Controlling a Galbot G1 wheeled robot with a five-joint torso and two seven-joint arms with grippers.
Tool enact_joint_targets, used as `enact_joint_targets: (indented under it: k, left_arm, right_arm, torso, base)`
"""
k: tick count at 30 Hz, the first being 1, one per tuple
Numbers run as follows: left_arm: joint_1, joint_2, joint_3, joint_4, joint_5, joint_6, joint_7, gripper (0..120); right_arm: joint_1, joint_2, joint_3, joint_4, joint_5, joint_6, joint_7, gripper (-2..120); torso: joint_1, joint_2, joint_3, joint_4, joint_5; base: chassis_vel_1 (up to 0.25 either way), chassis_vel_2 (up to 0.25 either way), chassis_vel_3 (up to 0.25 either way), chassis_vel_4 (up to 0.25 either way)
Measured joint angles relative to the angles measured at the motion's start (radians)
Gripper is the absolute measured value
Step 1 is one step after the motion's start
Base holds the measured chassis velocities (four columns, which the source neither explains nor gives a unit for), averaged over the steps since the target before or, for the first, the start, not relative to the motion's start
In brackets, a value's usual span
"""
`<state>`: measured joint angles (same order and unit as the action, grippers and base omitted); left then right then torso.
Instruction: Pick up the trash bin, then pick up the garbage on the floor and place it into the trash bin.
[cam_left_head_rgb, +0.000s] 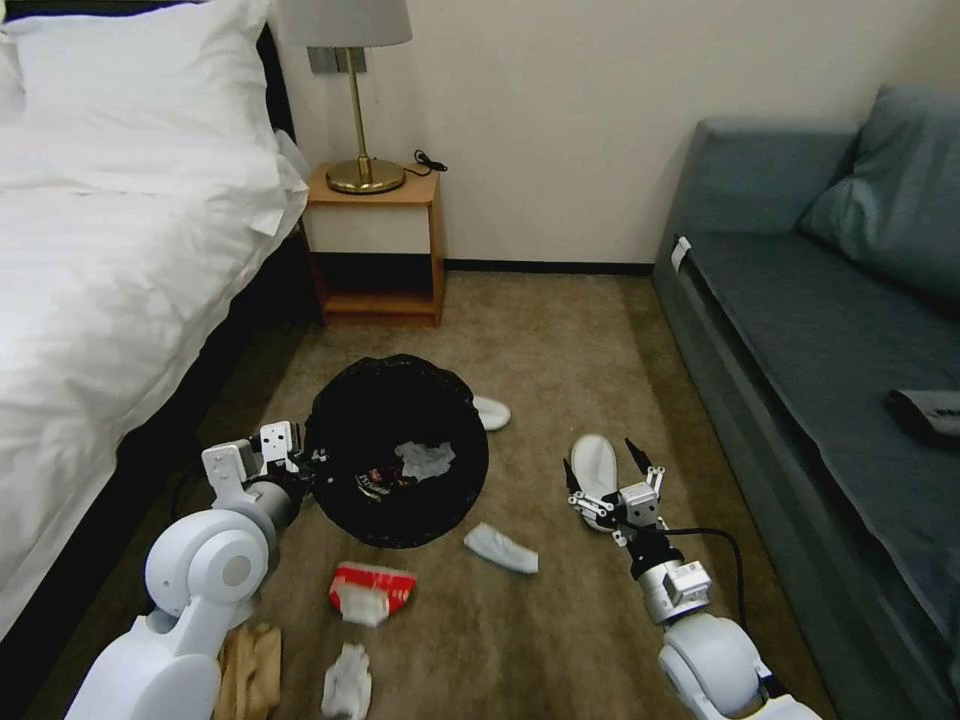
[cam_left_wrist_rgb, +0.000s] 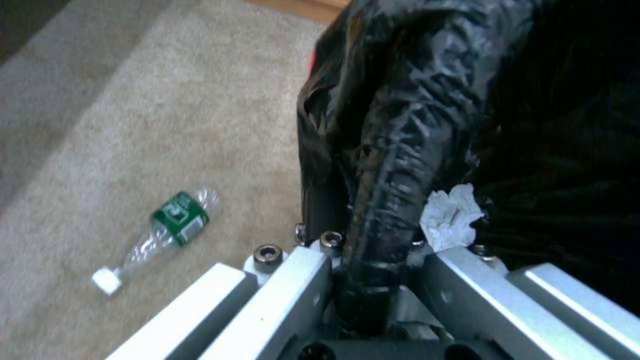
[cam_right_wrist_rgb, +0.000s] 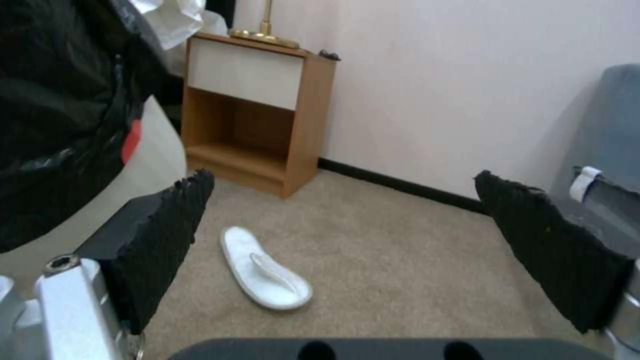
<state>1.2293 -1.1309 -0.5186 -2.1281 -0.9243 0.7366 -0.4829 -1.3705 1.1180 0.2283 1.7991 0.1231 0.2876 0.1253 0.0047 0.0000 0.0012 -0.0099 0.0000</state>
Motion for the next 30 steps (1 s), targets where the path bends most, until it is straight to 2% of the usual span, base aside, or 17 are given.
enact_joint_targets:
  k: [9,14,20,26,28,29,30]
  left_arm:
    - [-0.002,0.000,-0.003,-0.009,-0.005,0.000,-0.001,0]
    - [0.001,-0.013,-0.004,-0.020,0.001,-0.001,-0.002,0]
    - [0.022,-0.025,-0.008,-0.035,0.015,-0.001,-0.001,0]
    - [0.018,-0.031,-0.008,-0.040,0.023,-0.001,-0.001,0]
    - [-0.004,-0.038,-0.018,-0.040,0.031,-0.001,0.003,0]
    - [-0.004,-0.038,-0.018,-0.040,0.031,-0.001,0.003,0]
    - [-0.017,-0.041,-0.027,-0.032,0.037,-0.001,0.010,0]
  right_arm:
    - [0.008,-0.019,-0.063,-0.011,-0.008,0.003,0.001,100]
    - [0.007,-0.103,-0.146,-0.023,-0.007,0.004,0.007,100]
    - [0.010,-0.106,-0.170,-0.042,-0.009,0.022,-0.007,100]
    - [0.035,-0.124,-0.196,-0.046,-0.008,0.024,-0.021,100]
    - [0.135,-0.177,-0.335,-0.089,0.015,0.040,-0.010,100]
    - [0.135,-0.177,-0.335,-0.089,0.015,0.040,-0.010,100]
    - [0.204,-0.194,-0.426,-0.119,0.029,0.047,-0.001,100]
  torso:
    - [-0.001,0.000,-0.001,-0.0002,0.0002]
    - [-0.001,0.000,0.000,-0.0004,0.0000]
    - [-0.001,0.000,-0.001,-0.0003,0.0000]
    - [-0.001,0.000,-0.001,-0.0003,0.0000]
    - [-0.001,0.000,0.000,-0.0006,0.0001]
    - [-0.001,0.000,0.000,-0.0006,0.0001]
    - [-0.001,0.000,0.000,-0.0003,0.0001]
  base:
    - [0.024,-0.008,-0.038,0.012]
    - [0.000,0.000,0.000,0.000]
    - [0.000,0.000,0.000,0.000]
    - [0.000,0.000,0.000,0.000]
    - [0.000,0.000,0.000,0.000]
    - [0.000,0.000,0.000,0.000]
    - [0.000,0.000,0.000,0.000]
